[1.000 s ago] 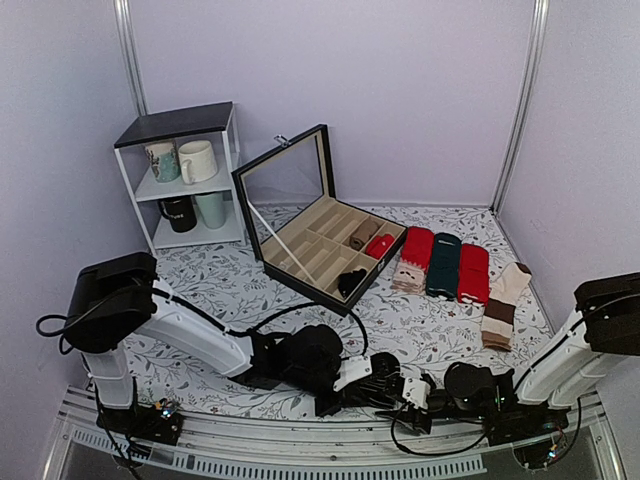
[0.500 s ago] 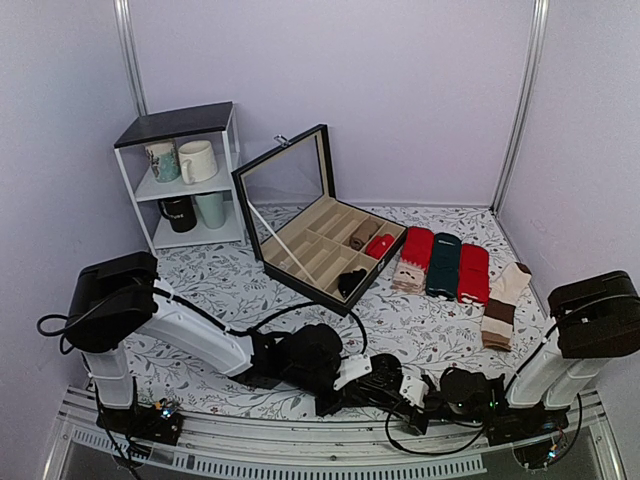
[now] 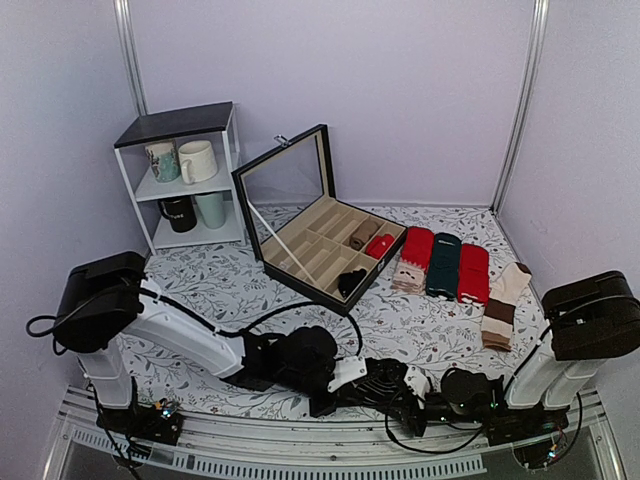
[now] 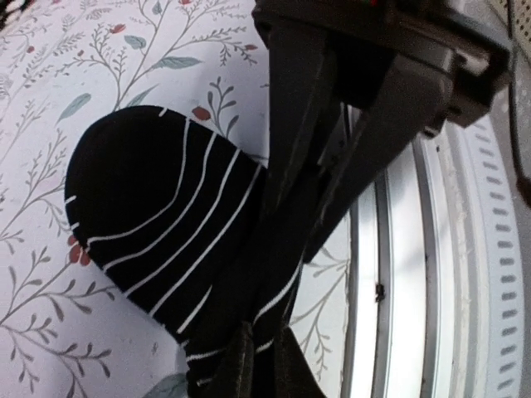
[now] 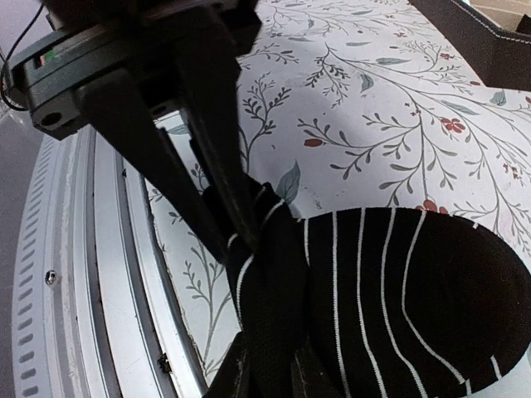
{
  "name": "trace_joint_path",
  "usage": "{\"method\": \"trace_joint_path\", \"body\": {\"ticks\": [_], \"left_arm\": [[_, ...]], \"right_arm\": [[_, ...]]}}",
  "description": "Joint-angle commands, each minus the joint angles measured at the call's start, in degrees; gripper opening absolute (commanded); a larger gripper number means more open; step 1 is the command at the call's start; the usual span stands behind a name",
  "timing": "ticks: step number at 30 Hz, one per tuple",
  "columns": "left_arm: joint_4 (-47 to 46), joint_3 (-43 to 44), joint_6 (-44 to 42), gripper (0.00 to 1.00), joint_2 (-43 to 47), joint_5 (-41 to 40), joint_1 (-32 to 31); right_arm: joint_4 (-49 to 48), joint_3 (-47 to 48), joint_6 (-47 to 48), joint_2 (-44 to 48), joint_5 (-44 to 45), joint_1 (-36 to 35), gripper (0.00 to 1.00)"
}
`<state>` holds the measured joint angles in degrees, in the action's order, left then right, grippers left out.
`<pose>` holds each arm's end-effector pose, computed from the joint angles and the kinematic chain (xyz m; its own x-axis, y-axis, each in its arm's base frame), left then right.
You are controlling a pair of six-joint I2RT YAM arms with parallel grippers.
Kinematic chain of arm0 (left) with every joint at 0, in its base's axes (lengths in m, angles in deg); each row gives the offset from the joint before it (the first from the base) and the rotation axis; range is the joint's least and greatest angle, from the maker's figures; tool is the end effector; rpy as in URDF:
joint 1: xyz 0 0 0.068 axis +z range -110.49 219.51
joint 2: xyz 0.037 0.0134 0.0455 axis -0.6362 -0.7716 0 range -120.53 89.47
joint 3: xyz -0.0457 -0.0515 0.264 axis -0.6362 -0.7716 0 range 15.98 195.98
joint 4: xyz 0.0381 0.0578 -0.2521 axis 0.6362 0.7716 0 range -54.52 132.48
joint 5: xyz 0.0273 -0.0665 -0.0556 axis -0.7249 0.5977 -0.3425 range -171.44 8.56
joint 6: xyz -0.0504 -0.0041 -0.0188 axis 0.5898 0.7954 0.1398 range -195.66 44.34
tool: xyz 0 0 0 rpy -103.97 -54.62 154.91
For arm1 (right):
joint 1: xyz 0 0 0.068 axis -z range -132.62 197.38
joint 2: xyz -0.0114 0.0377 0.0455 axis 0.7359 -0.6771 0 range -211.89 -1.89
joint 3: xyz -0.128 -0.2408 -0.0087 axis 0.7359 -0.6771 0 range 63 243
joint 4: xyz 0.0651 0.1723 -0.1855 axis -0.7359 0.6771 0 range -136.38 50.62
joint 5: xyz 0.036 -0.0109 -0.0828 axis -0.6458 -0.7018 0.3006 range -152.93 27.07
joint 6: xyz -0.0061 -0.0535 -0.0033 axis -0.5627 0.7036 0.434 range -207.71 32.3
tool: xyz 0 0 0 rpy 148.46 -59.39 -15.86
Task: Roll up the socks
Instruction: Roll the sock at the corner of the board.
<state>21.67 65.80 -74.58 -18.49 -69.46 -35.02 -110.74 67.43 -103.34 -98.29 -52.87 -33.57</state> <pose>0.0887 -0.3484 0.1123 -0.2050 0.6711 -0.7124 0.9787 0.1305 -0.1586 0.0373 0.1943 0.0784 -0.3257 -0.3578 -0.8751 -0.8933 0.4197 0.1609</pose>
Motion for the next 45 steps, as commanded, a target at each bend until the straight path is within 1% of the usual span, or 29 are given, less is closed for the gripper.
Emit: {"method": "trace_joint_path", "body": {"ticks": [1, 4, 7, 10, 14, 17, 19, 20, 21, 26, 28, 34, 39, 41, 45], "left_arm": [[6.4, -4.7, -6.5, 0.08, 6.9, -11.1, -1.4], [0.8, -8.8, -13.8, 0.10, 13.9, -13.8, -3.4], [-4.9, -13.9, -19.7, 0.10, 19.5, -13.9, -4.4], [-12.5, -19.1, -24.1, 0.13, 21.7, -12.4, -4.5], [-16.0, -17.7, -26.6, 0.17, 17.8, -11.7, -4.7], [-19.0, -16.0, -29.3, 0.19, 13.8, -9.0, -4.9], [-19.2, -14.4, -30.6, 0.20, 10.8, -7.3, -5.0], [-19.1, -13.7, -31.2, 0.25, 9.9, -7.0, -5.2], [-19.2, -13.2, -31.8, 0.28, 9.2, -6.9, -5.4], [-19.4, -11.0, -33.1, 0.31, 6.3, -5.2, -6.0], [-19.4, -10.1, -33.4, 0.34, 4.4, -6.4, -6.1], [-19.9, -7.8, -32.8, 0.33, -0.1, -9.0, -5.9], [-23.5, -8.3, -33.0, 0.35, -1.4, -13.3, -5.8], [-23.8, -8.1, -33.1, 0.41, -1.4, -14.1, -5.7], [-25.2, -9.0, -32.9, 0.48, 0.2, -14.0, -5.7]], "right_arm": [[4.3, -3.0, -8.8, -3.5, -2.5, 0.7, 0.14], [2.5, -3.7, -11.2, -5.0, -4.4, 1.2, 0.14], [2.0, -4.2, -13.4, -6.3, -6.0, 1.9, 0.14], [1.3, -4.2, -15.5, -7.5, -8.2, 2.3, 0.14], [1.7, -4.6, -17.7, -7.8, -9.7, 2.3, 0.14], [2.4, -4.7, -18.4, -7.6, -10.1, 2.4, 0.14], [3.1, -4.6, -18.5, -7.2, -10.1, 2.4, 0.14], [3.3, -4.6, -18.6, -7.1, -10.1, 2.4, 0.14], [3.5, -4.6, -18.6, -7.1, -10.1, 2.4, 0.14], [3.8, -4.3, -18.4, -7.4, -10.4, 2.5, 0.14], [3.9, -4.2, -18.3, -7.5, -10.5, 2.7, 0.14], [3.9, -4.1, -18.1, -7.6, -10.9, 2.8, 0.14], [4.0, -3.9, -17.9, -7.7, -11.2, 2.9, 0.14], [4.1, -3.8, -18.0, -7.8, -11.3, 2.9, 0.14], [4.1, -3.7, -18.0, -8.0, -11.5, 3.0, 0.14]]}}
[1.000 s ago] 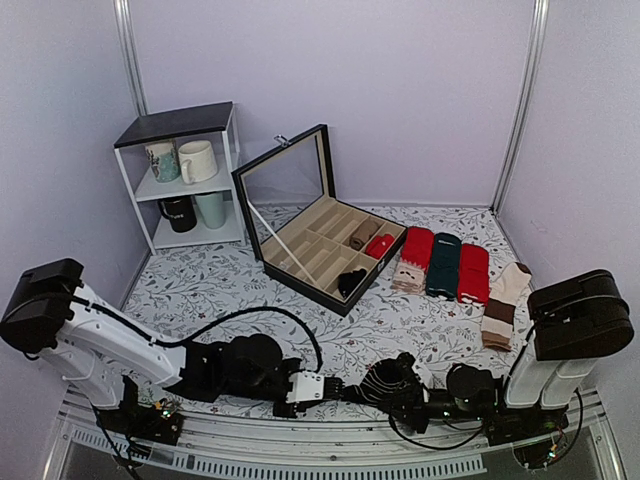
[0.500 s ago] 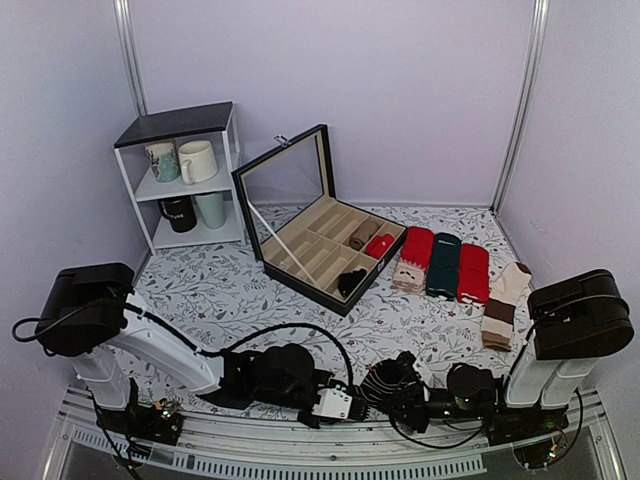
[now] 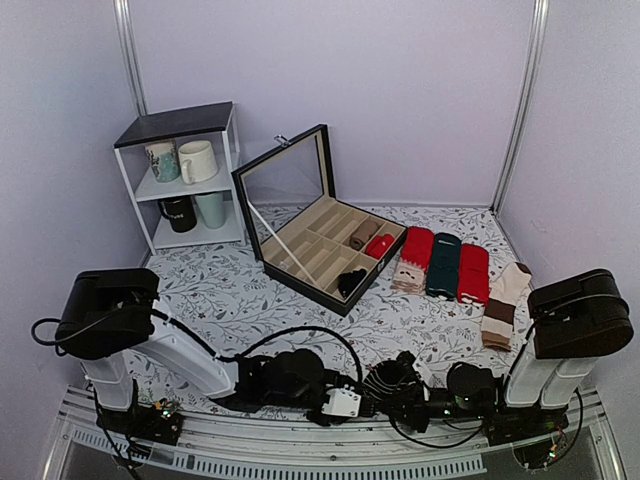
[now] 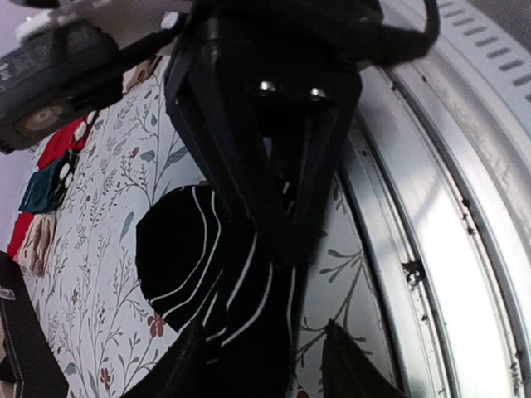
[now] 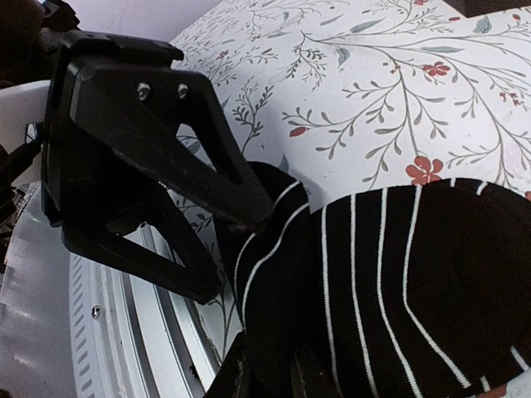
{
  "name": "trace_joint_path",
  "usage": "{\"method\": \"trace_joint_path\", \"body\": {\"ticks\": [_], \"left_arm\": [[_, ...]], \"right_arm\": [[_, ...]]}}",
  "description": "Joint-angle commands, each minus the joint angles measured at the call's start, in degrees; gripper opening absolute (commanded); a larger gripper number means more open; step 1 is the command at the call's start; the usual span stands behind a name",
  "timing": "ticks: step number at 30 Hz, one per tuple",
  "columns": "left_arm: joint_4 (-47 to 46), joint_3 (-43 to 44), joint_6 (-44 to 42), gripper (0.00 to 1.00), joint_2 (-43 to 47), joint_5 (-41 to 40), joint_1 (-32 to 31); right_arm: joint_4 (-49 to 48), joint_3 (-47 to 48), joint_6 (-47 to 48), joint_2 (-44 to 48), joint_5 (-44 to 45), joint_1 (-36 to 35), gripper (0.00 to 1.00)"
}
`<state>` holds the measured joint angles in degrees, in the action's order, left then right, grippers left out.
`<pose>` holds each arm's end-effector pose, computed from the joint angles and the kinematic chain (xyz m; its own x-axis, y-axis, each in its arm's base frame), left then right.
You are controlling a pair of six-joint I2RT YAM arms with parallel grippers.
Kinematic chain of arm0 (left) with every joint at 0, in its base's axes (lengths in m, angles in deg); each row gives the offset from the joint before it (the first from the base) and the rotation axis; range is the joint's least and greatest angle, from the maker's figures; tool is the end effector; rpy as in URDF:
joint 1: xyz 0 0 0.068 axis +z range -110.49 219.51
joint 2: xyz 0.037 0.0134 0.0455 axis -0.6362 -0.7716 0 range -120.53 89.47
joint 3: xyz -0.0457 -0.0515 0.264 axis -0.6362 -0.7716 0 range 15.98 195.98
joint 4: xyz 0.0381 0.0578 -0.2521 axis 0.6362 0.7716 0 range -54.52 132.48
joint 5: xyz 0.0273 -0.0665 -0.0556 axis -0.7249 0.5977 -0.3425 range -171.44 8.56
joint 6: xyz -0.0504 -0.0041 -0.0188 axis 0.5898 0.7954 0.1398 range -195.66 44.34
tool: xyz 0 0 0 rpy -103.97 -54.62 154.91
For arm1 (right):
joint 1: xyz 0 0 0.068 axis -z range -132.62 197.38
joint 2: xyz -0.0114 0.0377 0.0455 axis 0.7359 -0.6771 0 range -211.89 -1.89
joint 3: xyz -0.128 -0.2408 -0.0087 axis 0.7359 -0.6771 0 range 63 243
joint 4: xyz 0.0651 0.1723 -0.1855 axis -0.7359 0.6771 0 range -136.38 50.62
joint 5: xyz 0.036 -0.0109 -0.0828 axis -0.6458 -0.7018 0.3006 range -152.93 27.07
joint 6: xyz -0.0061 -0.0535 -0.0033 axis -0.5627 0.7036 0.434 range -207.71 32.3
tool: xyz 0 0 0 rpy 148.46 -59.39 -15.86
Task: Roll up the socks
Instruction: Roll the sock at the corner of the board.
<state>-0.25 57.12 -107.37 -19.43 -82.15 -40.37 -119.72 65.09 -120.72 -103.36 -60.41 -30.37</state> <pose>0.0613 -0.3412 0.1012 0.4371 0.5420 -0.7178 0.8849 -0.1162 0.4511 0.0419 0.1856 0.0726 -0.6055 -0.2232 -0.7639 -0.7609 0.4438 0.4734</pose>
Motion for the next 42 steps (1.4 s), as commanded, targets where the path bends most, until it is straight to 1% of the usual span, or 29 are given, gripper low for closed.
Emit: {"method": "trace_joint_path", "body": {"ticks": [1, 3, 4, 6, 9, 10, 12, 13, 16, 17, 19, 21, 23, 26, 29, 36, 37, 39, 40, 42], "left_arm": [[-3.8, -0.8, 0.2, 0.50, 1.9, -0.9, -0.4], [-3.7, -1.0, 0.6, 0.60, 2.5, -1.4, -0.2], [-2.6, -0.4, 0.6, 0.62, 2.5, -1.9, -0.2], [-0.7, 0.6, 1.3, 0.70, 2.1, -4.0, -0.2], [-5.2, -1.8, 1.8, 0.95, 2.5, -5.3, -0.3], [-7.2, -3.1, 2.0, 0.99, 2.9, -4.3, -0.3], [-7.0, -3.4, 2.2, 1.00, 3.4, -1.7, -0.1], [-5.3, -3.0, 1.7, 0.97, 3.4, 0.2, -0.2], [2.4, 1.6, 1.4, 0.78, 1.5, 1.8, 0.0], [4.0, 2.8, 1.3, 0.73, 0.5, 2.0, 0.1], [5.2, 3.9, 1.0, 0.63, -0.6, 2.7, 0.1], [5.7, 4.6, 1.1, 0.57, -1.2, 3.4, 0.3], [6.6, 5.3, 1.2, 0.54, -1.6, 3.5, 0.6], [7.5, 5.6, 1.8, 0.43, -2.1, 4.0, 1.5], [7.9, 5.2, 2.6, 0.41, -2.3, 4.2, 2.0], [7.3, 5.5, 3.5, 0.40, -3.1, 2.9, 2.5], [7.4, 5.5, 3.7, 0.37, -3.1, 3.0, 2.6], [7.5, 5.5, 3.9, 0.25, -3.1, 3.6, 2.6], [7.6, 5.5, 4.0, 0.23, -3.0, 3.8, 2.7], [7.7, 5.5, 4.1, 0.13, -2.9, 4.3, 2.7]], "right_arm": [[13.1, -1.5, -0.6, -2.9, -3.9, -0.2, 0.14], [13.1, -1.5, -0.6, -3.0, -3.9, -0.1, 0.14], [13.0, -1.5, -0.7, -3.0, -3.9, -0.1, 0.14], [13.1, -1.4, -0.6, -3.0, -4.0, 0.0, 0.14], [13.1, -1.4, -0.6, -3.1, -4.2, 0.1, 0.14], [13.1, -1.4, -0.6, -3.0, -4.2, 0.1, 0.14], [13.1, -1.4, -0.7, -3.0, -4.3, 0.1, 0.14], [13.1, -1.4, -0.7, -3.0, -4.3, 0.2, 0.13], [13.2, -1.3, -0.7, -2.9, -4.4, 0.2, 0.14], [13.1, -1.3, -0.7, -2.9, -4.5, 0.3, 0.13], [13.1, -1.3, -0.6, -3.0, -4.5, 0.3, 0.13], [13.1, -1.4, -0.7, -2.9, -4.5, 0.3, 0.13], [13.2, -1.4, -0.7, -2.9, -4.5, 0.4, 0.13], [13.2, -1.4, -0.7, -2.9, -4.5, 0.3, 0.13], [13.2, -1.3, -0.7, -3.0, -4.6, 0.4, 0.13], [13.2, -1.3, -0.8, -2.9, -4.7, 0.5, 0.13], [13.2, -1.3, -0.8, -3.0, -4.7, 0.5, 0.13], [13.3, -1.3, -0.9, -3.1, -4.8, 0.5, 0.13], [13.3, -1.3, -0.9, -3.1, -4.8, 0.5, 0.13], [13.3, -1.3, -0.9, -3.0, -4.8, 0.6, 0.13]]}}
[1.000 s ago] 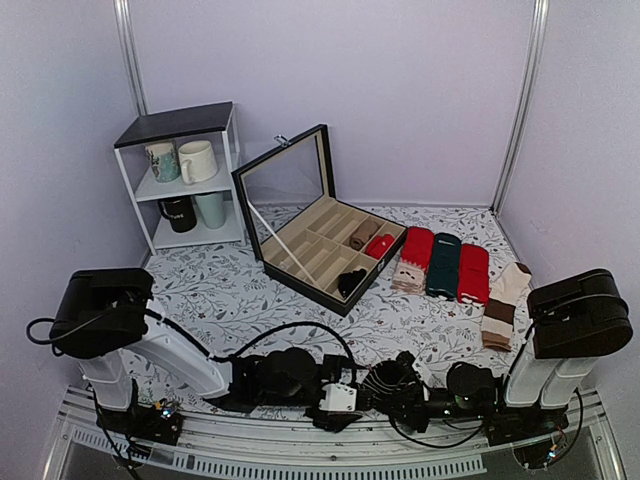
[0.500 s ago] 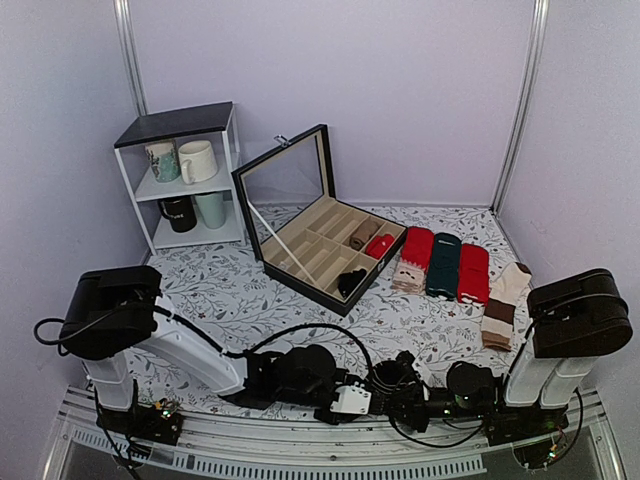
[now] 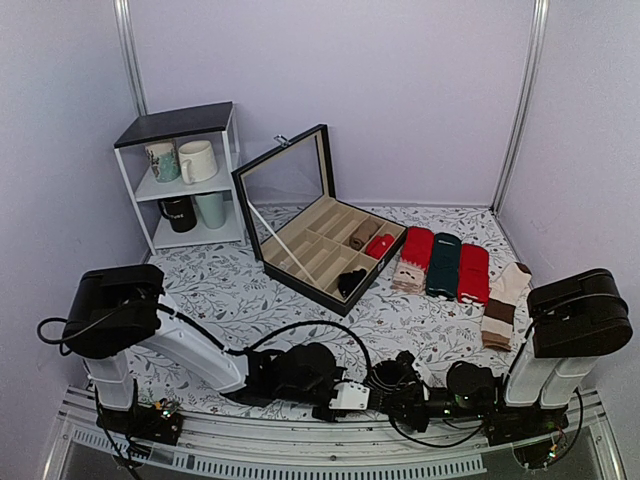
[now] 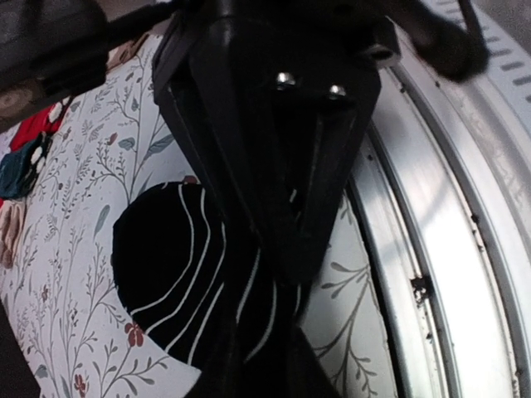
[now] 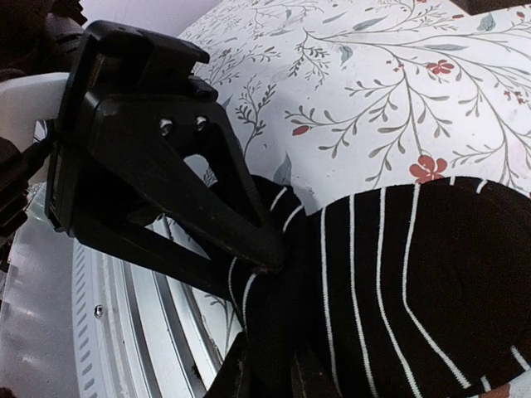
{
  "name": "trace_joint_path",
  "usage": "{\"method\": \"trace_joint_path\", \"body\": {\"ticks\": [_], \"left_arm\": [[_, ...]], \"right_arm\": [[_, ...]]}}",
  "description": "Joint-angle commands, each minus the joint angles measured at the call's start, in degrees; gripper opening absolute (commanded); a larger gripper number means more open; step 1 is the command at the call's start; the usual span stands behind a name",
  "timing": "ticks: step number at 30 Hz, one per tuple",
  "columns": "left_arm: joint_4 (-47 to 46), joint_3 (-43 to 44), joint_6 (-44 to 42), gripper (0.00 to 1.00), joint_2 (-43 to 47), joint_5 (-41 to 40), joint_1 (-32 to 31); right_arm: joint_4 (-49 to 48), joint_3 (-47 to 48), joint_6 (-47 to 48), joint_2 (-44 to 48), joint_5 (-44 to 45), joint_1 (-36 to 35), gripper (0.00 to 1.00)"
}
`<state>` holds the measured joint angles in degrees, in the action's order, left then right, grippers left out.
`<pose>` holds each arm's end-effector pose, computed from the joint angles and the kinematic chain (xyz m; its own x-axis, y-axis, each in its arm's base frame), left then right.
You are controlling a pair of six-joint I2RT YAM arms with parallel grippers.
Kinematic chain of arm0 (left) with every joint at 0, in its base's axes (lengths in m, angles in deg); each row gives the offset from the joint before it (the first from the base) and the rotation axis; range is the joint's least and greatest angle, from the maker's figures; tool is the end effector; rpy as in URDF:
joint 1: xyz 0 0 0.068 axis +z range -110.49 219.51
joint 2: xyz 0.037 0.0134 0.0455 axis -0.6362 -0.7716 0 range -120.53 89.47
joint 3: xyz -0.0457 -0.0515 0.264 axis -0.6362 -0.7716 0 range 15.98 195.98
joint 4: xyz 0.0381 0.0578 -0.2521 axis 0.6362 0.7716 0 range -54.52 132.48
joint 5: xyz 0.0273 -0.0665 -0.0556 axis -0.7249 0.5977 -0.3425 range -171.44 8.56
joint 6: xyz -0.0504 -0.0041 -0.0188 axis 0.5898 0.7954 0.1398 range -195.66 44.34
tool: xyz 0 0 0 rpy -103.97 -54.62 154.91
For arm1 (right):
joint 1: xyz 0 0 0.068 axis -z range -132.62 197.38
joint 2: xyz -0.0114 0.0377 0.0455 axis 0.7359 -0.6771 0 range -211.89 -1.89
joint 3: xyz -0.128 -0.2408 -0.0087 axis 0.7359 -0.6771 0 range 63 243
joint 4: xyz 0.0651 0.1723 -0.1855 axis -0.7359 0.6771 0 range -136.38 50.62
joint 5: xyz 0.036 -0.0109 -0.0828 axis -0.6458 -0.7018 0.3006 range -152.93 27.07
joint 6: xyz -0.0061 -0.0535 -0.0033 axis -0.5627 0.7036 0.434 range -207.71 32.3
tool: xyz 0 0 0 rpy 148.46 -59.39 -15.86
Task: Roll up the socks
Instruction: Roll the sock at the corner of the board.
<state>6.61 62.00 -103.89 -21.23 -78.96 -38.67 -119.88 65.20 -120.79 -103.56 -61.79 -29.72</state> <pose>0.0724 -0.3538 0.1006 0.3602 0.5852 -0.7265 0.9246 -0.1208 0.3612 0.0433 0.1859 0.0725 -0.6118 -0.2263 -0.7580 -0.7598 0.4346 0.4835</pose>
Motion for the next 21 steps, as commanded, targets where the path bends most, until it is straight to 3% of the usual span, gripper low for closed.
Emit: {"method": "trace_joint_path", "body": {"ticks": [1, 2, 7, 12, 16, 19, 21], "left_arm": [[0.9, 0.7, 0.7, 0.06, -1.1, 1.3, 0.9], [1.3, 0.9, 0.7, 0.01, -1.2, 1.6, 1.0], [10.2, 4.4, 2.9, 0.00, -3.6, 3.3, 1.1], [18.7, 5.2, 10.8, 0.00, -3.4, -0.6, 1.1], [24.6, 6.0, 18.2, 0.00, -3.5, -3.1, 1.6], [26.6, 6.1, 22.1, 0.00, -4.1, -3.6, 2.1], [27.4, 6.3, 24.4, 0.00, -4.9, -2.4, 2.7]], "right_arm": [[13.4, -1.4, -0.7, -2.8, -3.4, -0.1, 0.13], [13.4, -1.4, -0.7, -2.9, -3.5, 0.0, 0.13], [13.5, -1.4, -0.7, -2.3, -4.0, 0.5, 0.17], [18.1, -2.1, -1.7, 5.0, 0.6, 0.6, 0.33], [33.1, 0.4, -2.2, 18.3, 6.7, 0.6, 0.44], [46.7, 2.8, -1.1, 28.6, 10.4, 0.5, 0.46], [49.2, 1.9, 0.2, 35.4, 11.5, 0.6, 0.47]]}}
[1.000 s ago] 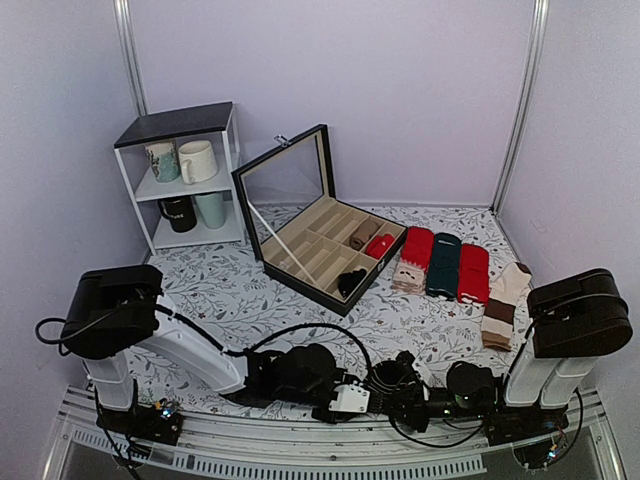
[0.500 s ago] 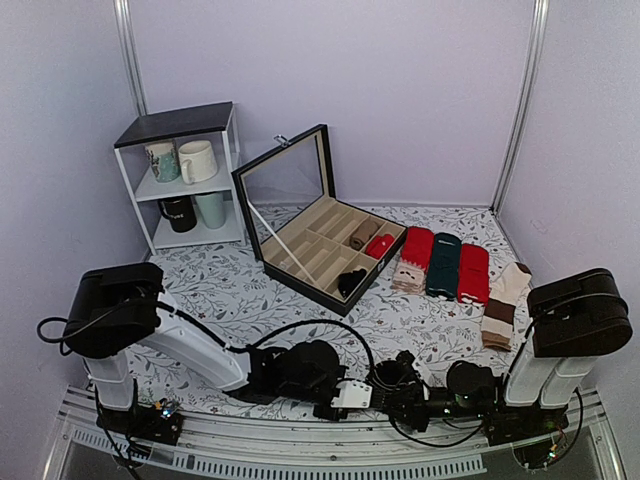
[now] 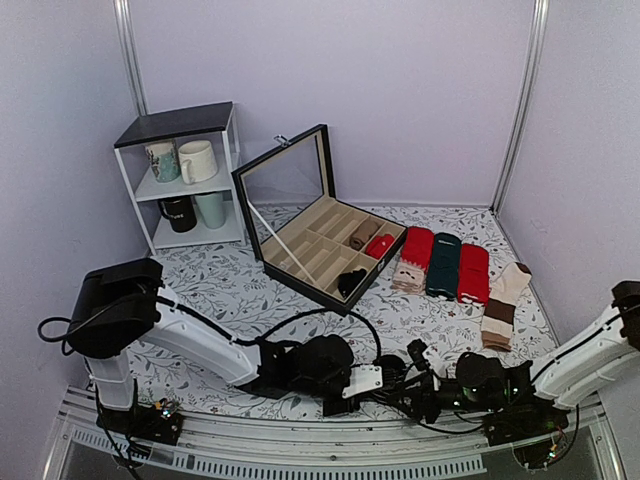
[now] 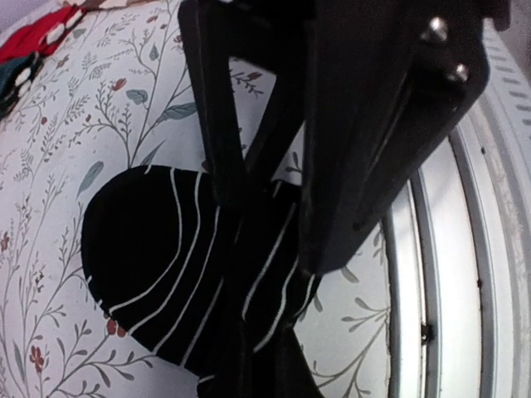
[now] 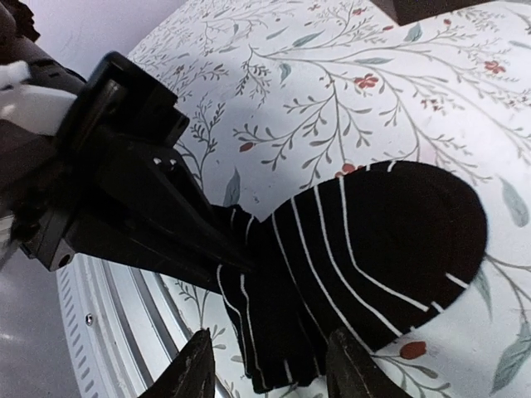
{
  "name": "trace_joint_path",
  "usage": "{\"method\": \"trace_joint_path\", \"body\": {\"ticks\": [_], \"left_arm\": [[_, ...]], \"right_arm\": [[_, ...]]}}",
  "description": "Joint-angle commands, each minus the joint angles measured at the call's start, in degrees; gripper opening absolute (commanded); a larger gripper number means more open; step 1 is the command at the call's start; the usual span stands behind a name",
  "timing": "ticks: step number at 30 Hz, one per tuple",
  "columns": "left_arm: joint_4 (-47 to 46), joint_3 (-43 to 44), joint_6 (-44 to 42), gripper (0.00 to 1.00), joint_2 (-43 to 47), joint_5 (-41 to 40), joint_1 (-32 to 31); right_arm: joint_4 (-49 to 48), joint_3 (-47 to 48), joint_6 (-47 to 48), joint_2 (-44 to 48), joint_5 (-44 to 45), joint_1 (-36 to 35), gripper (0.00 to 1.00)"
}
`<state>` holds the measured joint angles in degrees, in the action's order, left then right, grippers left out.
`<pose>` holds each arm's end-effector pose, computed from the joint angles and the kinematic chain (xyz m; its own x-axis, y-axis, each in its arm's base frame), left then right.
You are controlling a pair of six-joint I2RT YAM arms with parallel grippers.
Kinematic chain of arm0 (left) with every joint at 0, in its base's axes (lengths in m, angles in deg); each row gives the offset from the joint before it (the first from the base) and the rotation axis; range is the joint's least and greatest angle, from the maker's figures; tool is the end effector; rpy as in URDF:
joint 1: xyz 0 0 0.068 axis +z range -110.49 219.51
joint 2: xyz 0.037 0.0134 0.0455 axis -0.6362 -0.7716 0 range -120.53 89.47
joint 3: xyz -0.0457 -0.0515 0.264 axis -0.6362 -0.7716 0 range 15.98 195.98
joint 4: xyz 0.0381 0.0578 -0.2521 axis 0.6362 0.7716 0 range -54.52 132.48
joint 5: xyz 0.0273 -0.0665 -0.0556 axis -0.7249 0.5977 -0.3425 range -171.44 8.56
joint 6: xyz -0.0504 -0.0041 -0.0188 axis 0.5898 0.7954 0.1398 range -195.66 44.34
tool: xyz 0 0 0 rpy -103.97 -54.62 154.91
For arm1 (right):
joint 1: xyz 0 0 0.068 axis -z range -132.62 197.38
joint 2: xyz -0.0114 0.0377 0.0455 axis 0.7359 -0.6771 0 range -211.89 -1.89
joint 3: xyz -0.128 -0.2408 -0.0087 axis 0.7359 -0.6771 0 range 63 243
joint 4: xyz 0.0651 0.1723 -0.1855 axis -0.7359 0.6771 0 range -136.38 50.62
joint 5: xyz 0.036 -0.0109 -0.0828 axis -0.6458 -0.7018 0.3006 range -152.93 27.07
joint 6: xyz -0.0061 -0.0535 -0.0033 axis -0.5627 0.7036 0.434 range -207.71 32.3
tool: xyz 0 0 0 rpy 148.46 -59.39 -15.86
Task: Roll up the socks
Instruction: Roll the sock at the corner of the board.
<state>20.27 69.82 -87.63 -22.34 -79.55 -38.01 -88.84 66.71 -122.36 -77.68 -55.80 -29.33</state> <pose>0.0807 -0.3706 0.1084 0.0598 0.6884 -0.7229 0.9902 0.0507 0.1303 0.0464 0.1769 0.1007 -0.6285 -0.2062 -0.7500 -0.7094 0.5475 0.4439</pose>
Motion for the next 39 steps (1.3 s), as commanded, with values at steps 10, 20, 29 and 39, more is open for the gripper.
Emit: {"method": "trace_joint_path", "body": {"ticks": [10, 20, 29, 39], "left_arm": [[18.1, -1.1, 12.9, 0.00, -7.9, 6.4, 5.8], [19.0, -1.1, 13.4, 0.00, -8.9, 8.2, 6.4], [18.9, -1.5, 13.7, 0.00, -9.0, 8.8, 6.6], [18.9, -1.4, 13.2, 0.00, -9.6, 9.2, 6.7]], "right_arm": [[13.3, -9.2, 7.1, 32.3, 3.4, 0.2, 0.46], [-1.5, -10.0, 12.1, 19.3, 1.2, 0.2, 0.56], [-12.3, -4.7, 13.7, -3.3, -0.5, 0.2, 0.55], [-8.0, -4.6, 19.4, 3.4, 1.1, 0.2, 0.55]]}}
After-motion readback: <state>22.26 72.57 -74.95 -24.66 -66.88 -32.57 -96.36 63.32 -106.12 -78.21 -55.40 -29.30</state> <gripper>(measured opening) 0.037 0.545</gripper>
